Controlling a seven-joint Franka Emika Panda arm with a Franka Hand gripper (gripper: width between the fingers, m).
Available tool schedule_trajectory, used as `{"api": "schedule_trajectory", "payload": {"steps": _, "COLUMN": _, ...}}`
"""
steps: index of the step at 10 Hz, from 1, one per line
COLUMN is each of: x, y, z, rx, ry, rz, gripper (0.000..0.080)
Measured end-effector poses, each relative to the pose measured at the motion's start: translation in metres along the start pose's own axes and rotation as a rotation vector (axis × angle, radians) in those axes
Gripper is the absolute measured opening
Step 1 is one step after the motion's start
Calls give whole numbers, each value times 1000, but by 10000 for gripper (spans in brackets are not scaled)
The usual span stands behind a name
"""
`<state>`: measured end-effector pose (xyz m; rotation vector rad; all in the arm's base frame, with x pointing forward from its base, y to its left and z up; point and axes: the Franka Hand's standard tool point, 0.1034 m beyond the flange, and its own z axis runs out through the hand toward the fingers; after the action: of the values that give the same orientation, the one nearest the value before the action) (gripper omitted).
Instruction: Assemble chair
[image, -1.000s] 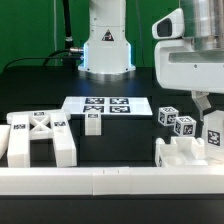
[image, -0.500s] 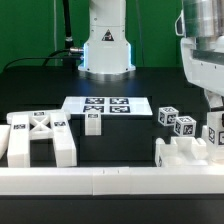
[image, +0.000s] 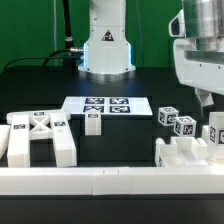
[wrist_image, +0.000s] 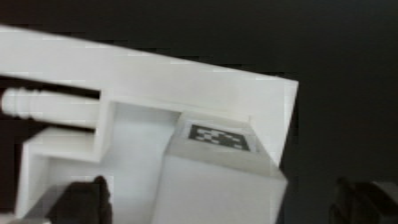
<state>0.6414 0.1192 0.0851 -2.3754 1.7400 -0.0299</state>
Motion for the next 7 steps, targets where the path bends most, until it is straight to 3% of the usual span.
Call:
{"api": "schedule_trajectory", "payload": {"steps": 2, "x": 0, "y": 1, "z": 0, "rx": -5, "ry": 1, "rz": -164, "gripper": 647}}
{"api": "schedule_trajectory", "payload": {"steps": 5, "x": -5, "y": 2, "z": -1, "rx": -62, "ry": 28, "rz": -541, "gripper": 649}}
{"api": "schedule_trajectory", "payload": {"steps": 7, "x": -7, "y": 0, "z": -1, "rx": -75, "ry": 26, "rz": -761, "gripper": 649}}
